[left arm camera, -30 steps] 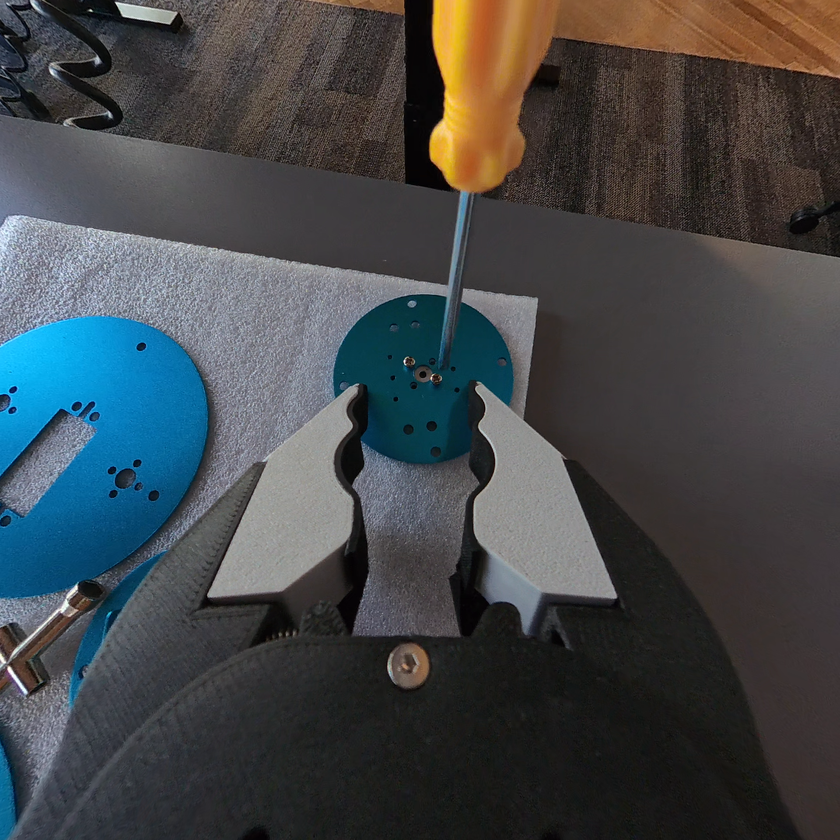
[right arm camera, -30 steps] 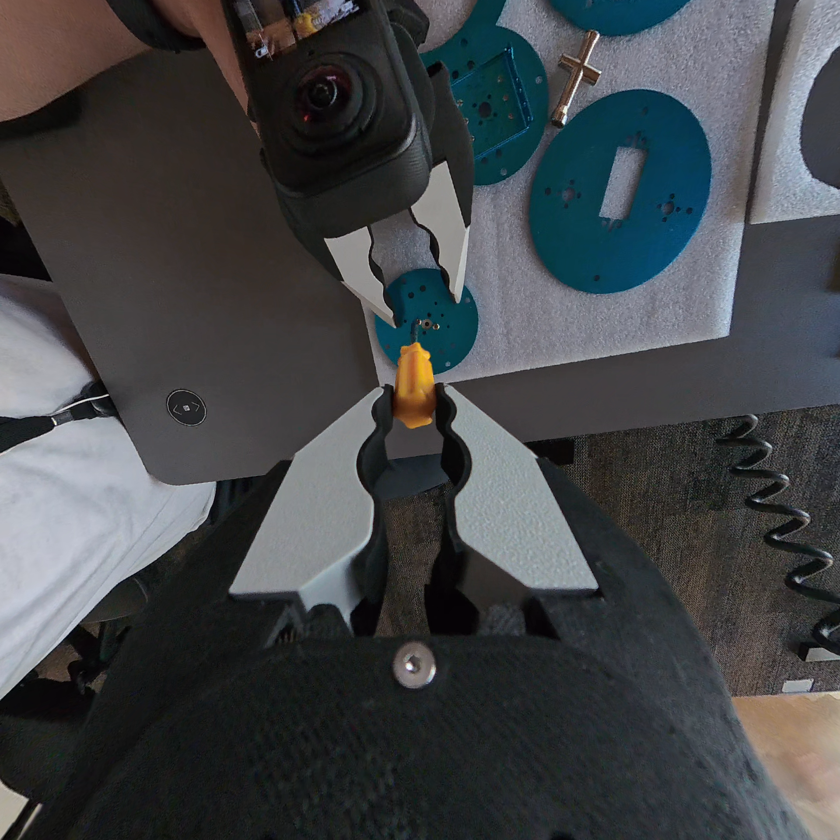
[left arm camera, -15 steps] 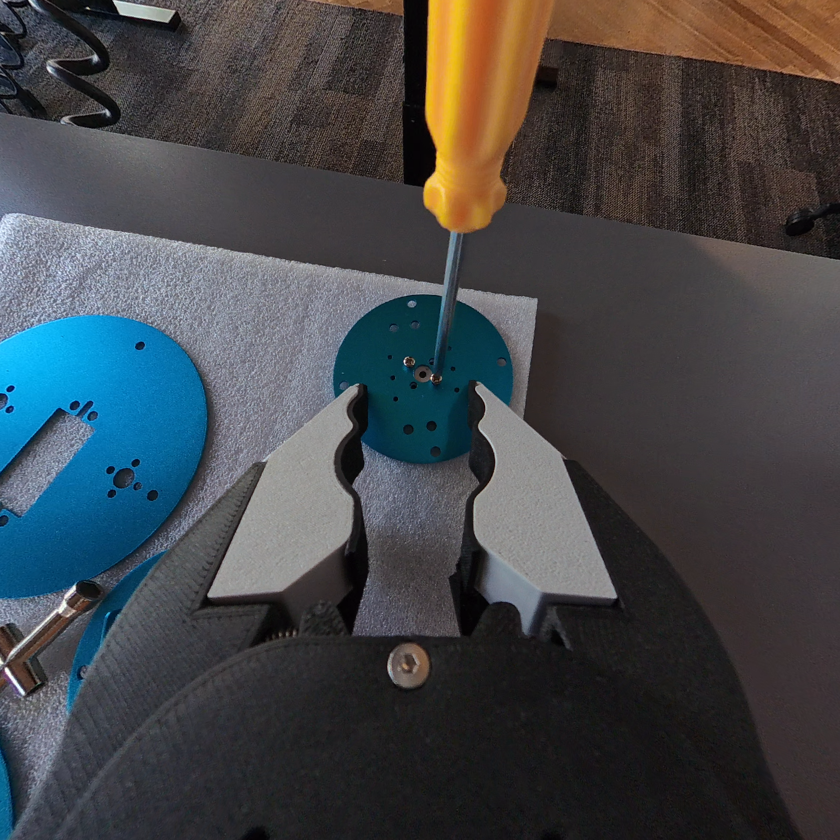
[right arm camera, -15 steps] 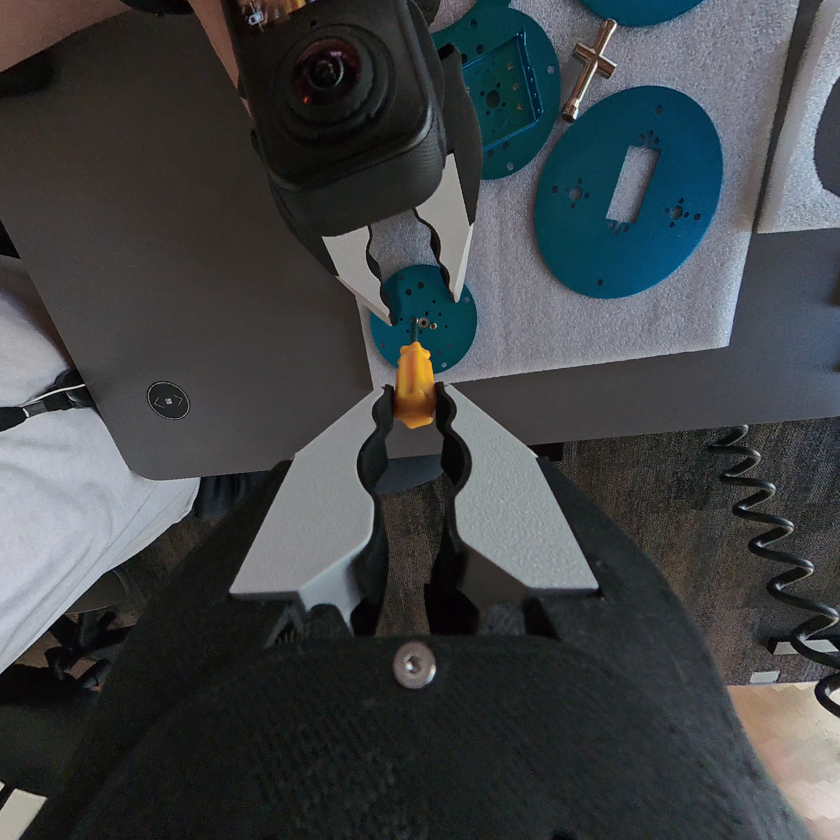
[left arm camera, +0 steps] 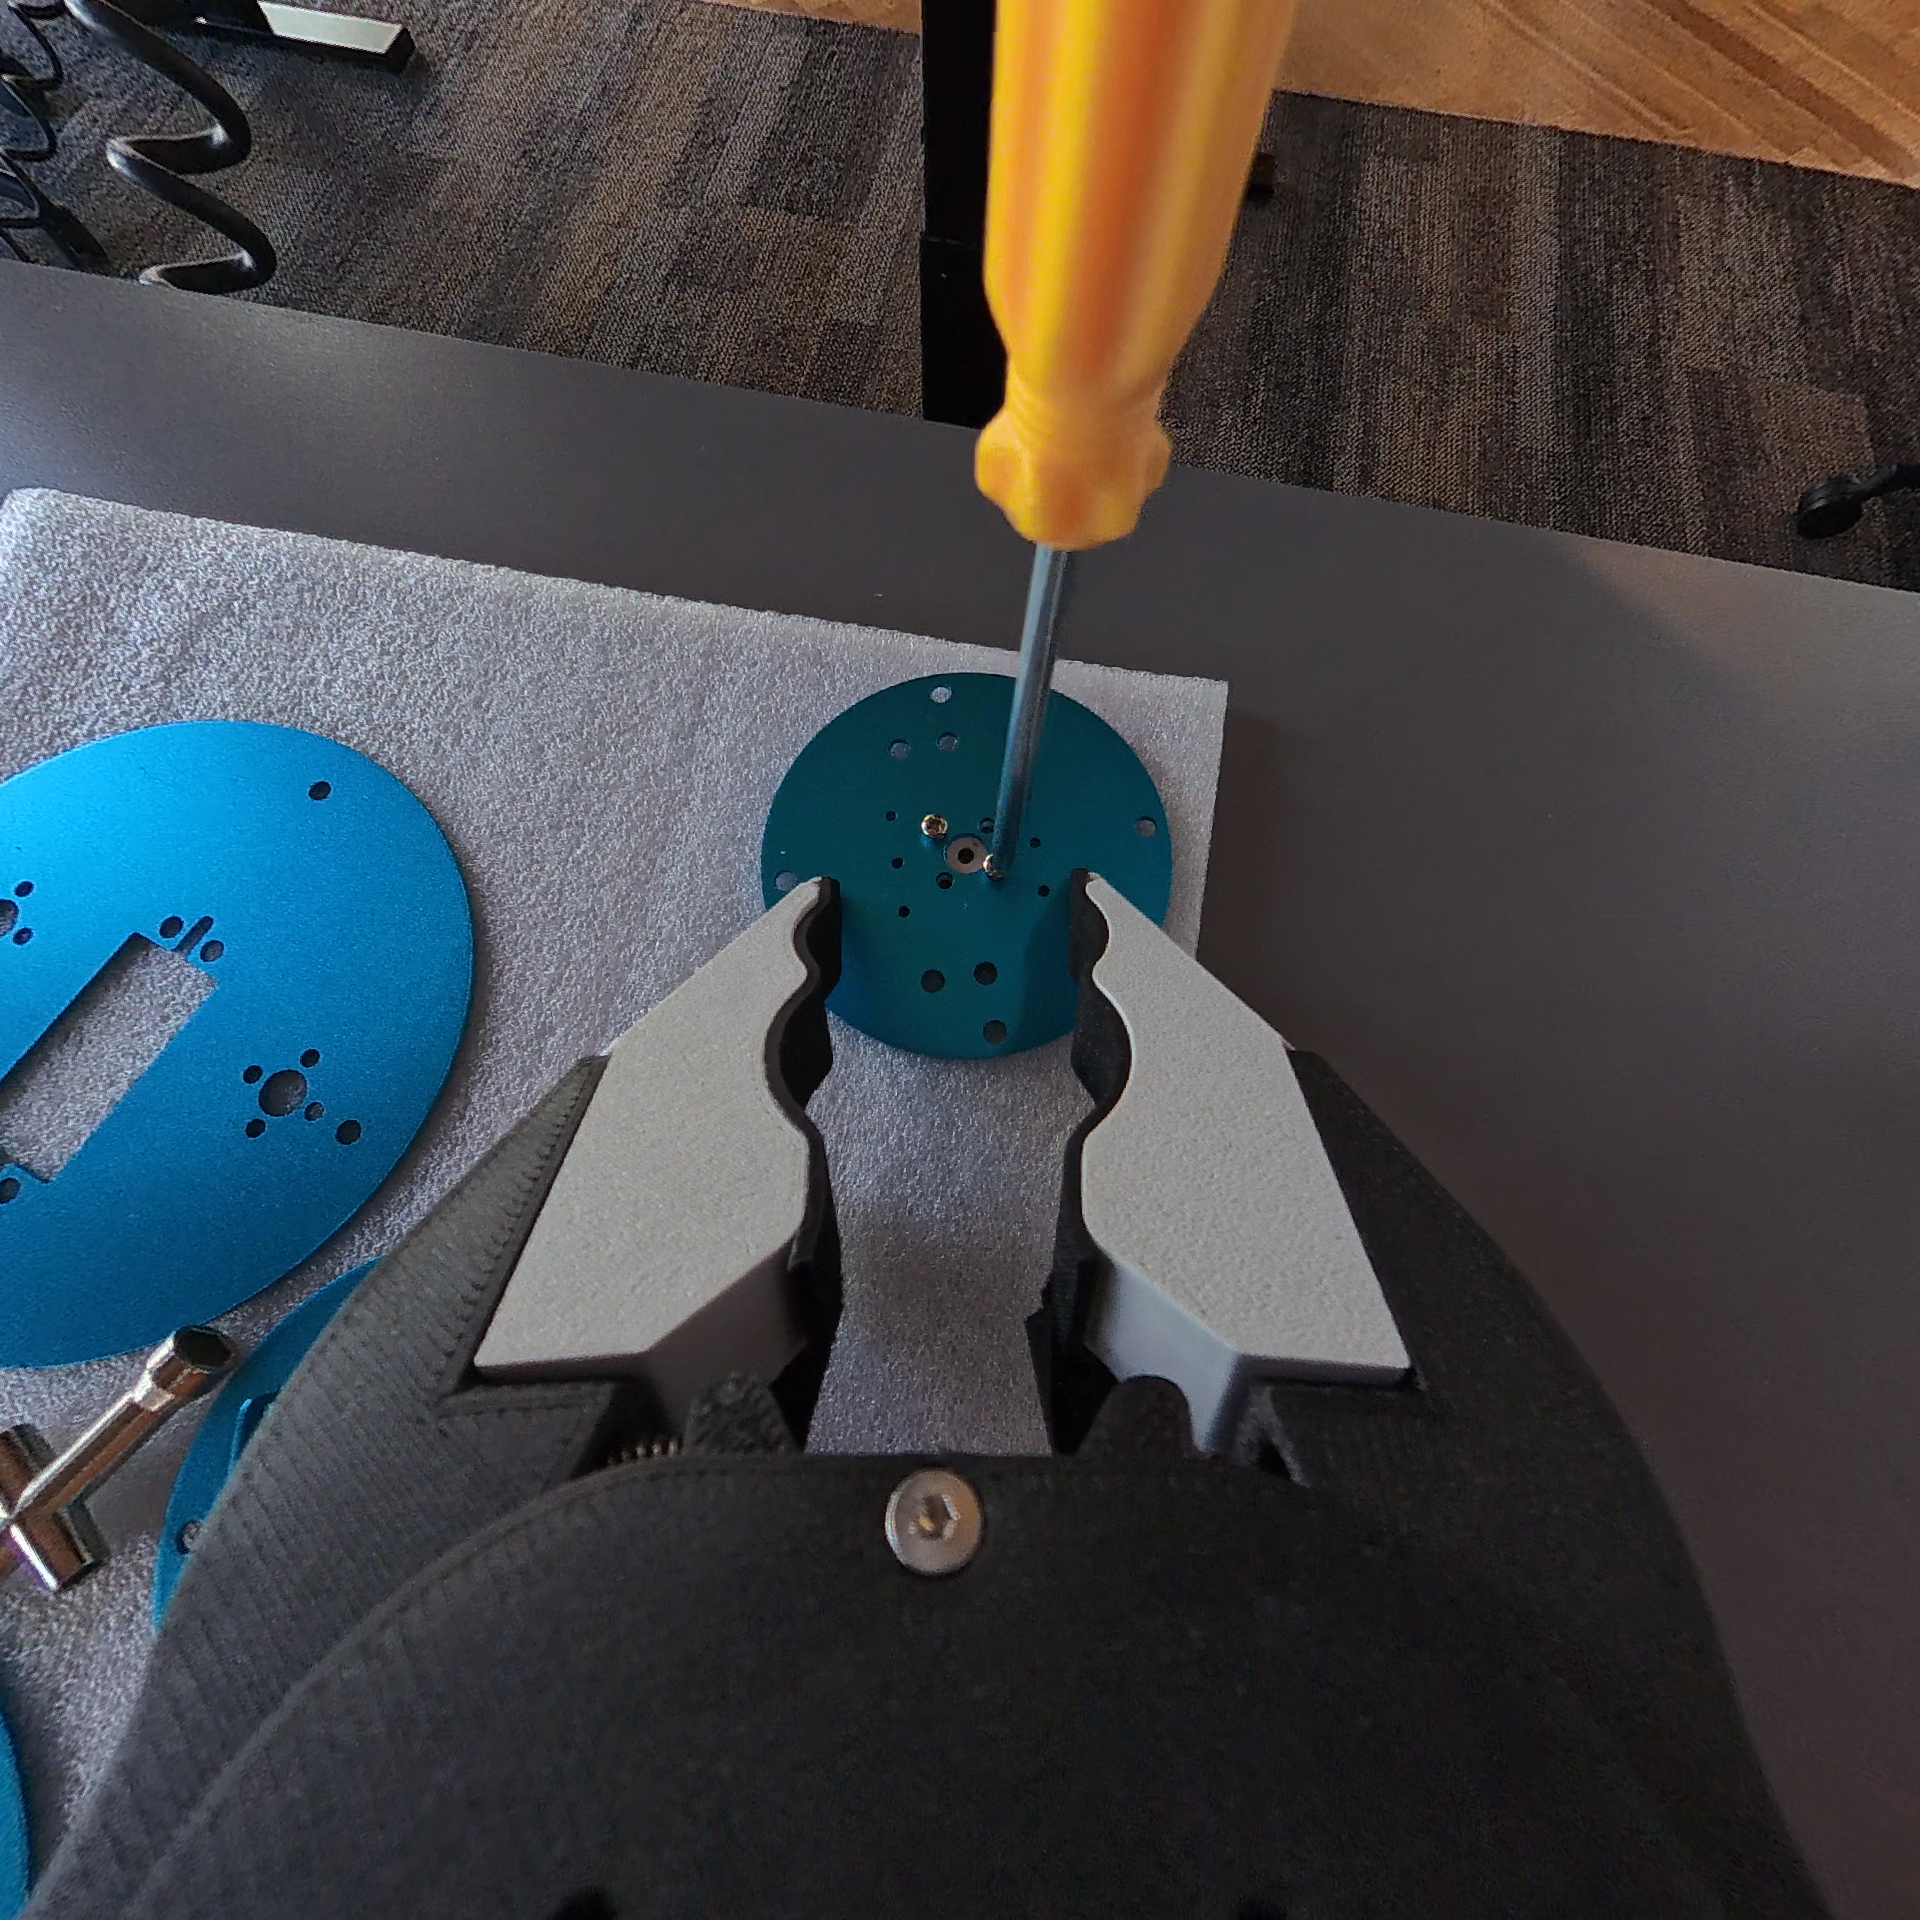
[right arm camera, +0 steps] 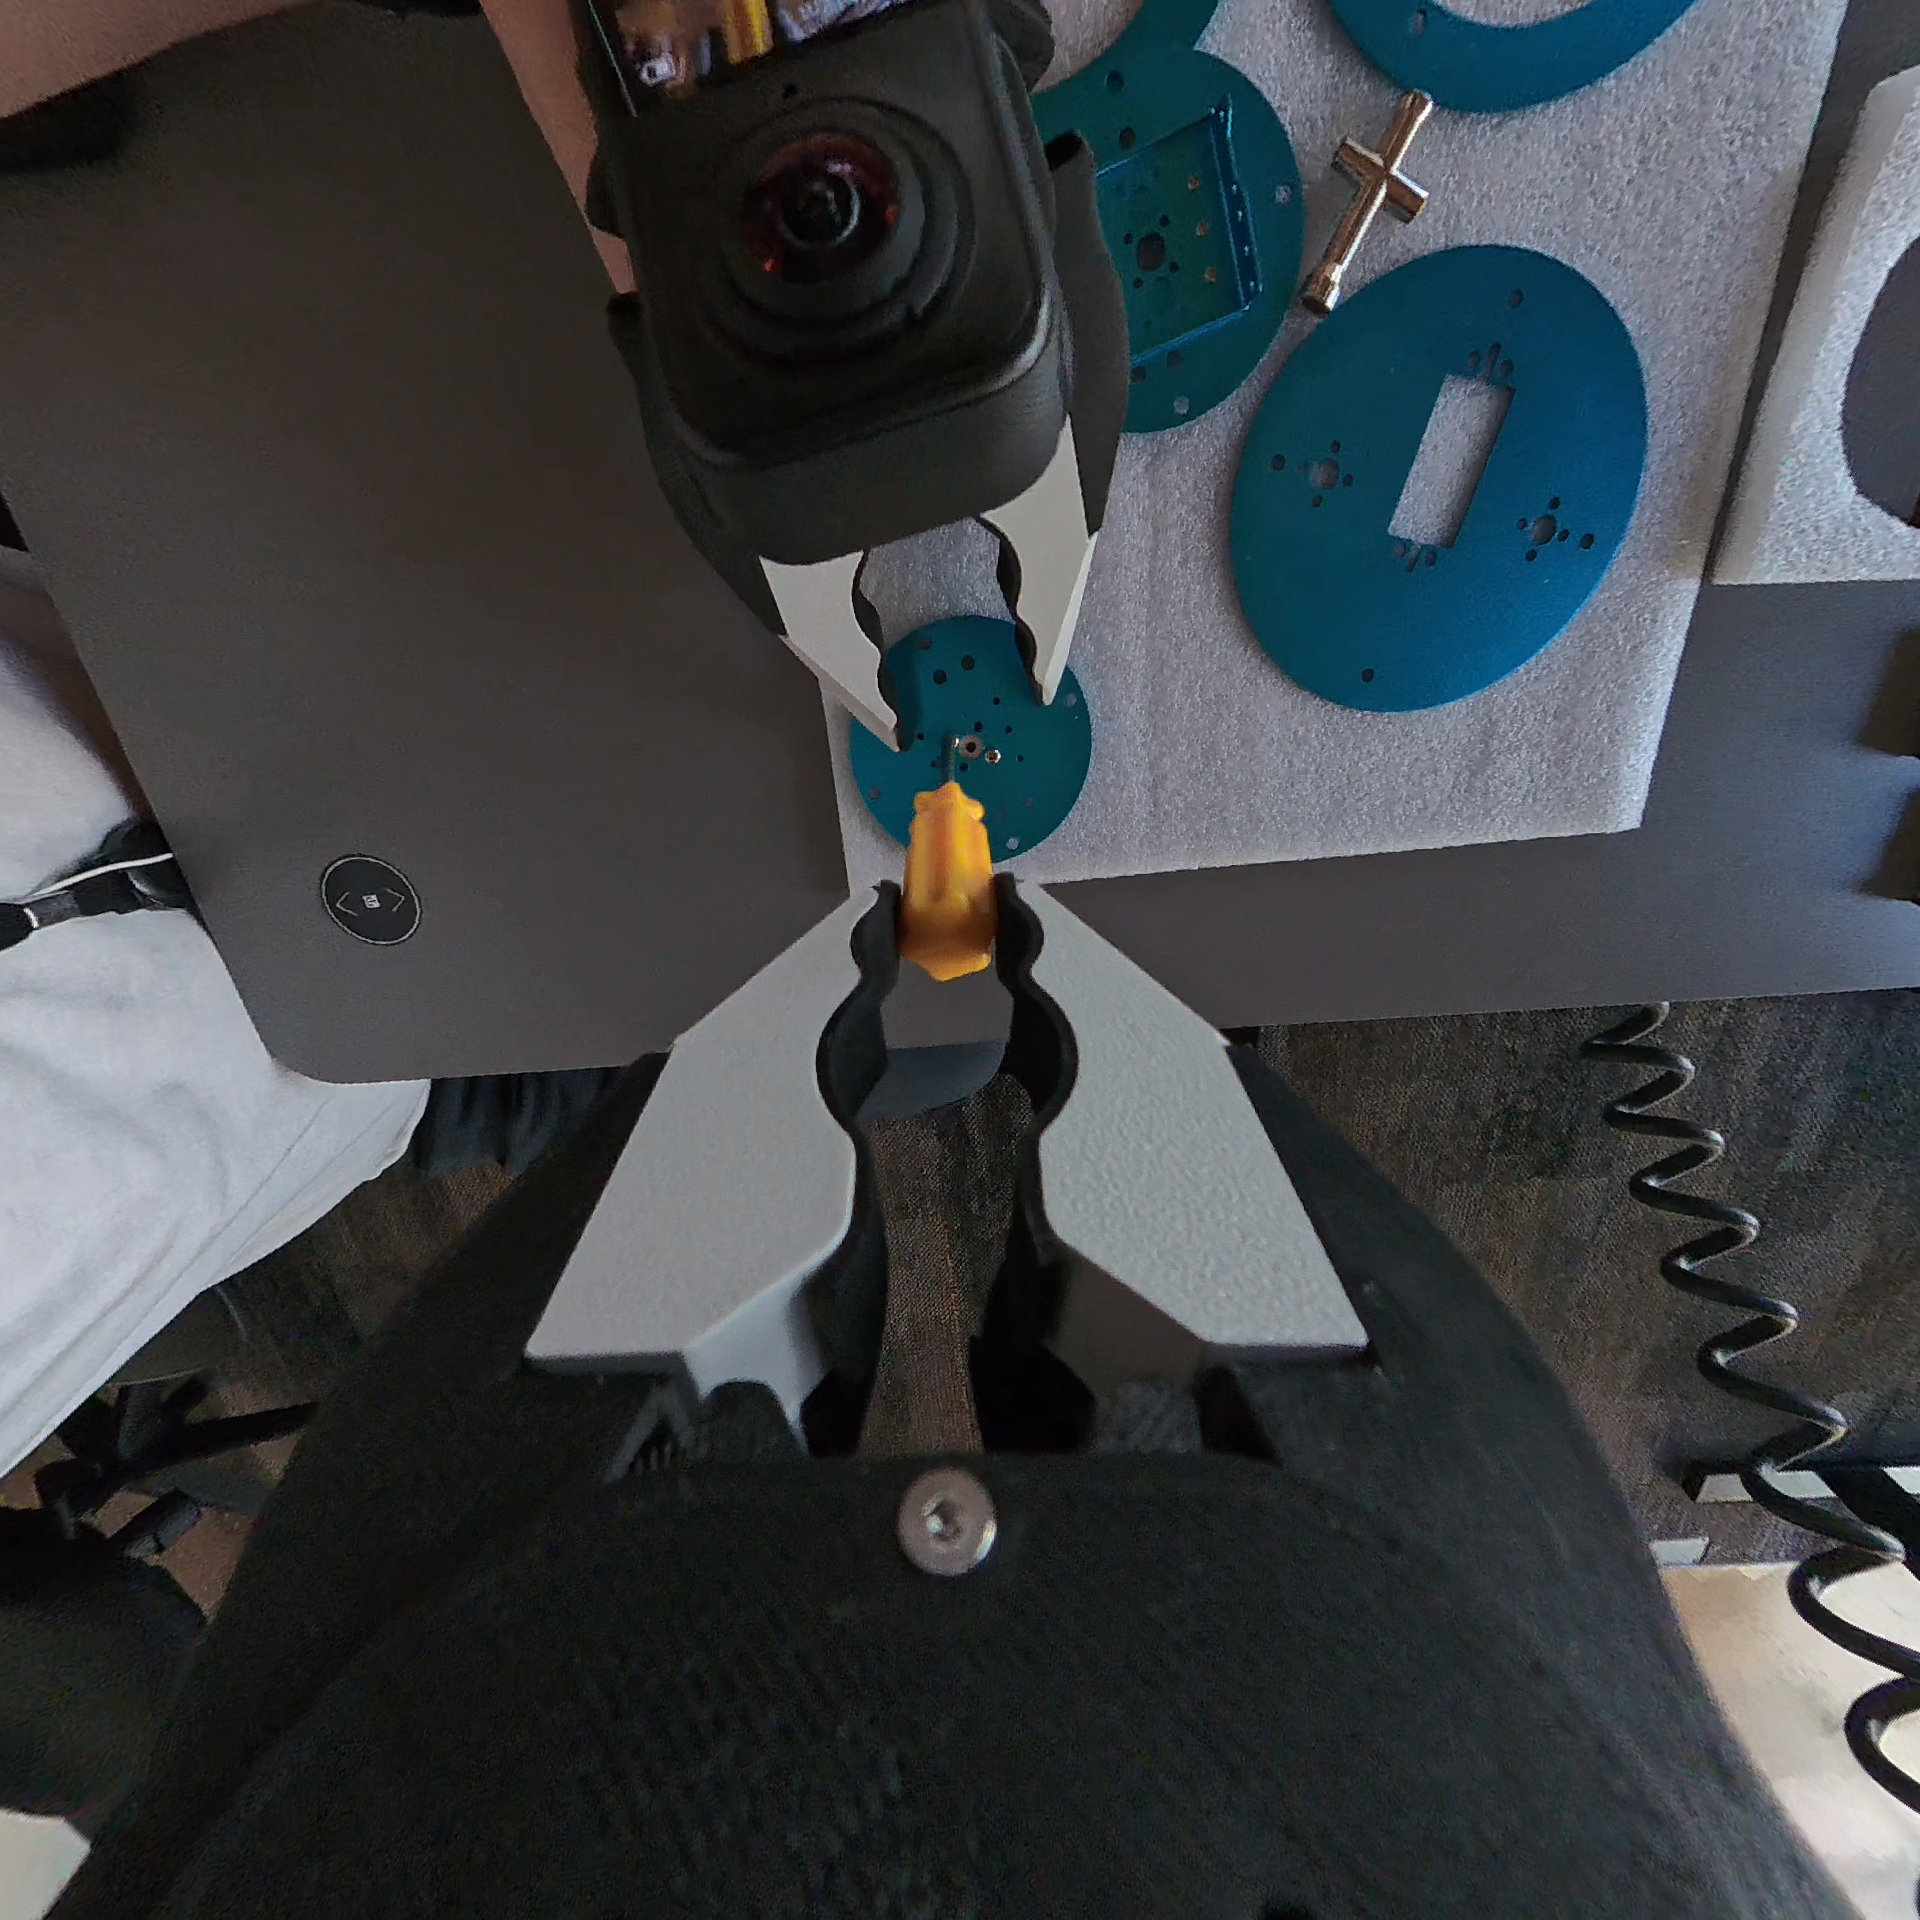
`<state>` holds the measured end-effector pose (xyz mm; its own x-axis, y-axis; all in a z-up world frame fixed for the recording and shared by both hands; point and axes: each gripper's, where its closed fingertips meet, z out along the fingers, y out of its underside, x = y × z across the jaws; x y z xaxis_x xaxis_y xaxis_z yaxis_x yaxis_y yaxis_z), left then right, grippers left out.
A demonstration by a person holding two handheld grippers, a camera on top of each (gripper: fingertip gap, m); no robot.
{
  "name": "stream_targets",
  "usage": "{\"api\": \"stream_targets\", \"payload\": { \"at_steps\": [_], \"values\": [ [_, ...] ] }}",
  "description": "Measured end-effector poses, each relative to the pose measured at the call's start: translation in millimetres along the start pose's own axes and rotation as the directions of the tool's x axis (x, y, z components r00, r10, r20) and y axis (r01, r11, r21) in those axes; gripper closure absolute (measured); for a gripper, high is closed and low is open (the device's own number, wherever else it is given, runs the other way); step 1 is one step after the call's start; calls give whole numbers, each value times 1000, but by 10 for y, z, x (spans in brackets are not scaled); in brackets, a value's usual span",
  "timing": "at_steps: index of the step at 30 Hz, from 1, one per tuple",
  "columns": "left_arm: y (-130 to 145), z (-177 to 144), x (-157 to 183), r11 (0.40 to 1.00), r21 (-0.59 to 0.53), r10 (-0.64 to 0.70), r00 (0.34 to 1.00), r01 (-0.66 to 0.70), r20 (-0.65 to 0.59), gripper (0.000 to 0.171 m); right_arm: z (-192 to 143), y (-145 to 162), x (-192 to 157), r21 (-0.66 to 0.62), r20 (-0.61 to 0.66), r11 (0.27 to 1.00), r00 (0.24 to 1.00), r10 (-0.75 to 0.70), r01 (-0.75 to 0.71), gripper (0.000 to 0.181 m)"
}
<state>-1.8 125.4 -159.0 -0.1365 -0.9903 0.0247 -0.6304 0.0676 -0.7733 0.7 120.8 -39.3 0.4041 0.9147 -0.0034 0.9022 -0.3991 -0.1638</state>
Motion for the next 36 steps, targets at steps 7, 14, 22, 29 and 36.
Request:
{"api": "stream_targets", "payload": {
  "at_steps": [7, 14, 22, 29, 36],
  "values": [
    [0, -1, 0, 1000, 0, 1, 1000, -1, 0, 128, 12, -6, -4, -4, -3, 1000, 1000, -10, 10, 163],
    [0, -1, 1, 1000, 0, 1, 1000, -1, -1, 129, 6, 10, 10, -11, -10, 1000, 1000, -15, 15, 163],
    [0, 1, 2, 1000, 0, 2, 1000, -2, 1, 129, 18, 9, -4, -21, -11, 999, 1000, -25, 24, 163],
    [1, 5, 6, 1000, 0, 2, 1000, -2, 0, 129, 30, 1, -16, -28, -12, 998, 999, -53, 53, 163],
    [3, 10, 10, 1000, -1, 7, 1000, -7, 3, 129, 46, -49, -86, -54, -37, 970, 971, -238, 235, 164]
  ]
}}
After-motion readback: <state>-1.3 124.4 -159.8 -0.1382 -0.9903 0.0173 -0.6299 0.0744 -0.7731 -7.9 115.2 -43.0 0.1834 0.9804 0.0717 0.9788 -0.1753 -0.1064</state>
